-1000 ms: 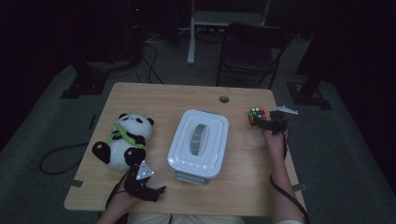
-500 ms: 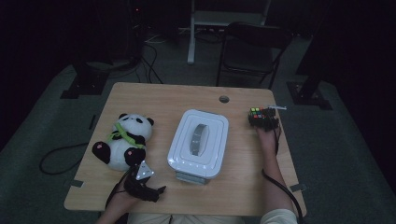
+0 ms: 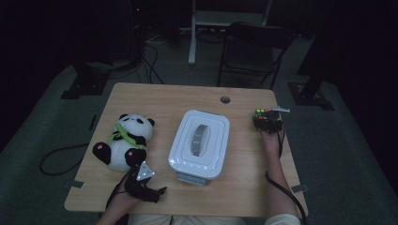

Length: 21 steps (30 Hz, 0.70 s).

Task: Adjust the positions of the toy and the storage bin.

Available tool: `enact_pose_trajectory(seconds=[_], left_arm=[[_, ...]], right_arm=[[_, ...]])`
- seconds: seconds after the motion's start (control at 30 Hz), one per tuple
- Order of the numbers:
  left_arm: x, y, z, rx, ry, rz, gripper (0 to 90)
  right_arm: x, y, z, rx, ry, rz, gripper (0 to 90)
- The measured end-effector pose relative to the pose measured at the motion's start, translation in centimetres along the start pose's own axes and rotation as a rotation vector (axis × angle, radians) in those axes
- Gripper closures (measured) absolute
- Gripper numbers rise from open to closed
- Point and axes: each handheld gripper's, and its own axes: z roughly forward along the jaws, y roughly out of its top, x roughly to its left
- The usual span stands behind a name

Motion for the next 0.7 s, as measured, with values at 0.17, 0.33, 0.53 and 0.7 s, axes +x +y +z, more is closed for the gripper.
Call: enact_pose_trajectory(seconds=[0.17, 0.33, 0.53, 0.7], left_arm=[[0.0, 0.0, 0.0, 0.0, 0.0, -0.001, 1.2], [0.0, 0.0, 0.0, 0.0, 0.0, -0.001, 1.2], [0.0, 0.0, 0.0, 0.0, 0.0, 0.0, 1.2], [0.0, 0.0, 0.0, -0.002, 0.0, -0.001, 1.2]], right_arm=[[-0.1, -0.4, -1.8, -0.018, 0.018, -0.021, 33.8], [0.0, -1.6, -3.9, -0.022, 0.035, -0.055, 33.8], [0.4, -3.2, -6.0, -0.026, 0.057, -0.082, 33.8], [1.0, -5.0, -8.7, -0.043, 0.084, -0.091, 33.8]])
